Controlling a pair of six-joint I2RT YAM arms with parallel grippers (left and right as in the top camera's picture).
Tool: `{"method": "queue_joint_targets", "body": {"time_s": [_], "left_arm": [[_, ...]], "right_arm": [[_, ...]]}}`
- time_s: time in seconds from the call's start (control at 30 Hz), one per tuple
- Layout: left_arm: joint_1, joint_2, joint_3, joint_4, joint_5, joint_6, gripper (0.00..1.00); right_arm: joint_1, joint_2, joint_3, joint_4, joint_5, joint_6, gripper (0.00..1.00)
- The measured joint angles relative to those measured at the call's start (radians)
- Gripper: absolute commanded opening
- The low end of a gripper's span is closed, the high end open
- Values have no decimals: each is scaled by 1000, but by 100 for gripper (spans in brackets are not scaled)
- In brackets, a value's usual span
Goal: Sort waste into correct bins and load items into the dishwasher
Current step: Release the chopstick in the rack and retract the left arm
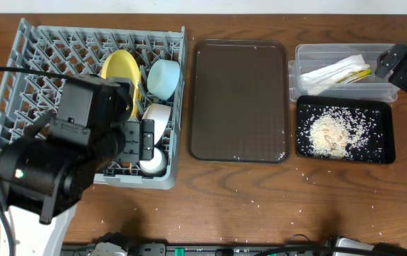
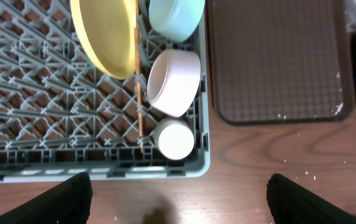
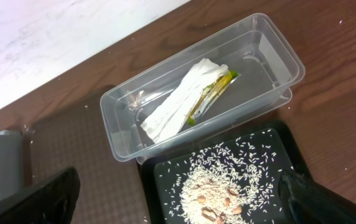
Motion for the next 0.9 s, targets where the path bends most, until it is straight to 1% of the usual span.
{"method": "queue_joint_targets", "body": {"time_s": [0.03,0.13,0.2,0.27,0.4,0.53,0.6,0.73,0.9], "left_arm": [[4,-4,0,17,2,0,90],[54,-27,-21,149,8,0,91],[95,-60,-67,234,11,0,91],[137,-118,-153,338,13,1,91],[224,-280,-384,555,24,34,91],[328,-459,-636,743,91,114,91],[379,-555,-767,805,125,145,91],[441,-719,-982,904,167,174,91],[473,-911,-1224,1003,193,185,91]], "right_arm": [[0,0,0,0,0,0,99],[0,0,0,0,0,0,99],[0,0,0,0,0,0,99],[0,0,0,0,0,0,99],[0,0,0,0,0,0,99],[0,0,0,0,0,0,99],[0,0,0,0,0,0,99],[0,0,0,0,0,1,99],[0,0,0,0,0,3,99]]}}
